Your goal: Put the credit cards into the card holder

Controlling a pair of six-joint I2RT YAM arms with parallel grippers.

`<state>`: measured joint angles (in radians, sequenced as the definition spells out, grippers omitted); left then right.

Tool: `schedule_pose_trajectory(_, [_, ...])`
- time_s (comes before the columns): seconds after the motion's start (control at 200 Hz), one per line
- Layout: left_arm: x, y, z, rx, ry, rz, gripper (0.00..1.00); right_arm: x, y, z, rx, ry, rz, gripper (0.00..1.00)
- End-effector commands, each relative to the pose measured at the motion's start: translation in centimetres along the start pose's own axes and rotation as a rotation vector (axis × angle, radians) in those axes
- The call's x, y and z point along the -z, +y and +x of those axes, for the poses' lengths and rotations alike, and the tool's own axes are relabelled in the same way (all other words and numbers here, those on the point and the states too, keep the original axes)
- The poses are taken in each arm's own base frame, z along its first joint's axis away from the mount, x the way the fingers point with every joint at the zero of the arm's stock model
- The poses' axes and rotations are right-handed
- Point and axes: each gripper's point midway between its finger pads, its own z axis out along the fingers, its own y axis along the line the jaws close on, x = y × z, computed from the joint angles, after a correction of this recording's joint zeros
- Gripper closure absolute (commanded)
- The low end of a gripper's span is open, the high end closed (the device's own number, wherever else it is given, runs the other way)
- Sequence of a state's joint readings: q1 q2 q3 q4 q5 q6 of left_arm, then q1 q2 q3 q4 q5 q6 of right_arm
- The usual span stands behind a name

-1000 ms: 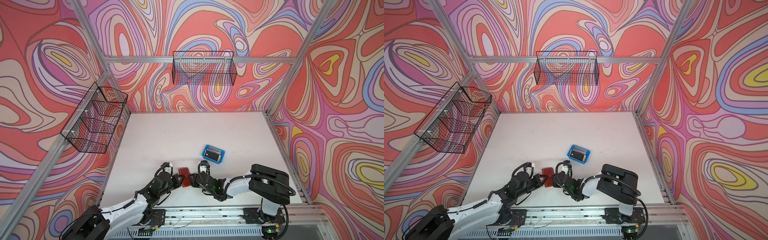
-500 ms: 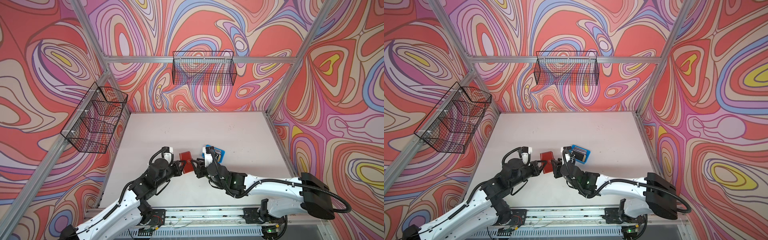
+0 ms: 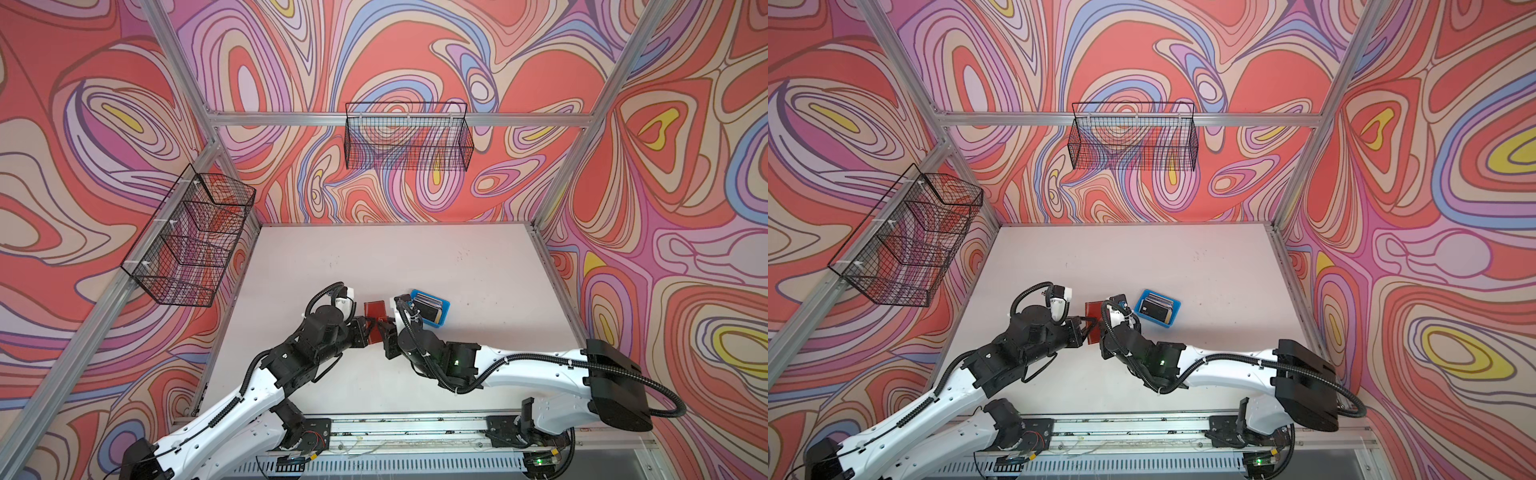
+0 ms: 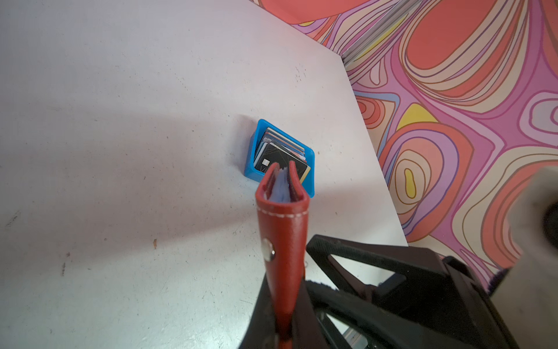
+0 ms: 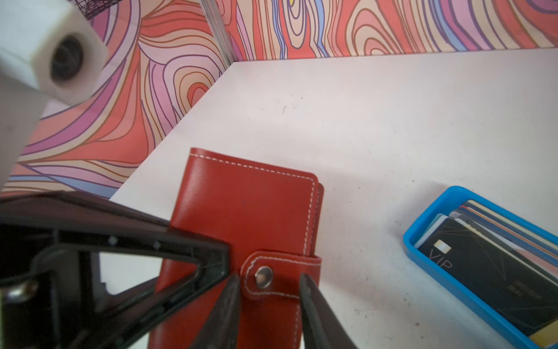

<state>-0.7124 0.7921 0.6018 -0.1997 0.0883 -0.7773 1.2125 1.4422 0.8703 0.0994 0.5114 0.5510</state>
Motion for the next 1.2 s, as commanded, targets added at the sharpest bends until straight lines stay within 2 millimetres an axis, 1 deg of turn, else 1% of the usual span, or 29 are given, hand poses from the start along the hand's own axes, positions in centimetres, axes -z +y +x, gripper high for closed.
schedule_pose_trajectory(0.0, [1.4, -1.5, -1.2, -0.017, -0.039, 0.048, 1.0, -0.1, -0.2, -0.4, 0.026, -0.009, 0.034, 0.72])
schedule_pose_trajectory(0.11, [1.9, -1.9, -1.3, -0.02, -0.039, 0.065, 1.0, -0.1, -0.1, -0.6, 0.026, -0.016, 0.035, 0.77])
schedule_pose_trajectory(0.185, [1.8, -1.9, -1.0, -0.019, -0.028, 0.075, 1.0, -0.1, 0.1, -0.7, 0.034, -0.021, 0.019, 0.86])
schedule_pose_trajectory(0.245, [1.5, -1.8, -0.6, -0.014, -0.017, 0.077, 1.0, -0.2, 0.2, -0.8, 0.034, -0.025, 0.013, 0.91])
schedule_pose_trajectory(0.325, [1.3, -1.5, -0.5, -0.011, -0.012, 0.066, 1.0, 0.0, 0.3, -0.9, 0.033, -0.028, 0.01, 1.0])
schedule_pose_trajectory(0.466, [1.4, -1.0, -0.6, -0.011, -0.019, 0.034, 1.0, 0.6, -0.3, -1.6, 0.016, -0.055, 0.027, 1.0])
schedule_pose_trajectory(0.556, [1.4, -0.6, -0.5, -0.005, -0.027, 0.029, 1.0, 0.9, -0.6, -1.6, 0.012, -0.068, 0.027, 1.0])
schedule_pose_trajectory(0.621, [1.5, -0.2, -0.5, 0.0, -0.045, 0.021, 1.0, 1.3, -1.5, -1.6, 0.003, -0.084, 0.05, 1.0])
schedule_pose_trajectory(0.681, [1.8, 0.3, -0.6, 0.006, -0.063, 0.003, 1.0, 1.8, -2.7, -1.6, -0.011, -0.103, 0.092, 1.0])
schedule_pose_trajectory(0.751, [2.2, 0.5, -0.8, -0.002, -0.08, -0.004, 1.0, 2.5, -3.9, -1.6, -0.031, -0.124, 0.12, 1.0])
schedule_pose_trajectory(0.911, [3.0, 0.1, -0.8, 0.001, -0.095, 0.044, 1.0, 3.3, -5.9, -1.4, -0.084, -0.139, 0.139, 1.0])
schedule_pose_trajectory(0.961, [3.2, -0.7, -0.7, 0.002, -0.098, 0.102, 1.0, 3.3, -6.5, -1.2, -0.108, -0.136, 0.138, 1.0])
schedule_pose_trajectory(0.981, [3.5, -1.4, -0.9, 0.002, -0.109, 0.14, 1.0, 3.3, -6.8, -1.1, -0.118, -0.132, 0.136, 1.0])
schedule_pose_trajectory(0.991, [3.0, -0.8, -0.1, 0.003, -0.091, 0.136, 1.0, 3.3, -6.7, -1.2, -0.124, -0.132, 0.131, 1.0])
schedule_pose_trajectory(1.007, [3.0, -0.9, 0.1, 0.004, -0.087, 0.154, 1.0, 3.3, -6.8, -1.1, -0.132, -0.129, 0.124, 1.0])
schedule_pose_trajectory(1.072, [3.4, -2.2, 0.1, -0.003, -0.097, 0.239, 1.0, 3.3, -6.7, -0.7, -0.16, -0.117, 0.095, 1.0])
schedule_pose_trajectory(1.147, [3.9, -2.8, -0.2, -0.007, -0.099, 0.261, 1.0, 3.4, -6.3, -0.7, -0.177, -0.108, 0.061, 1.0])
schedule_pose_trajectory(1.172, [4.0, -2.9, -0.2, -0.007, -0.099, 0.26, 1.0, 3.5, -6.1, -0.7, -0.185, -0.108, 0.048, 0.93])
schedule_pose_trajectory(1.192, [4.1, -2.9, -0.3, -0.009, -0.099, 0.26, 1.0, 3.6, -6.0, -0.8, -0.189, -0.11, 0.043, 0.9])
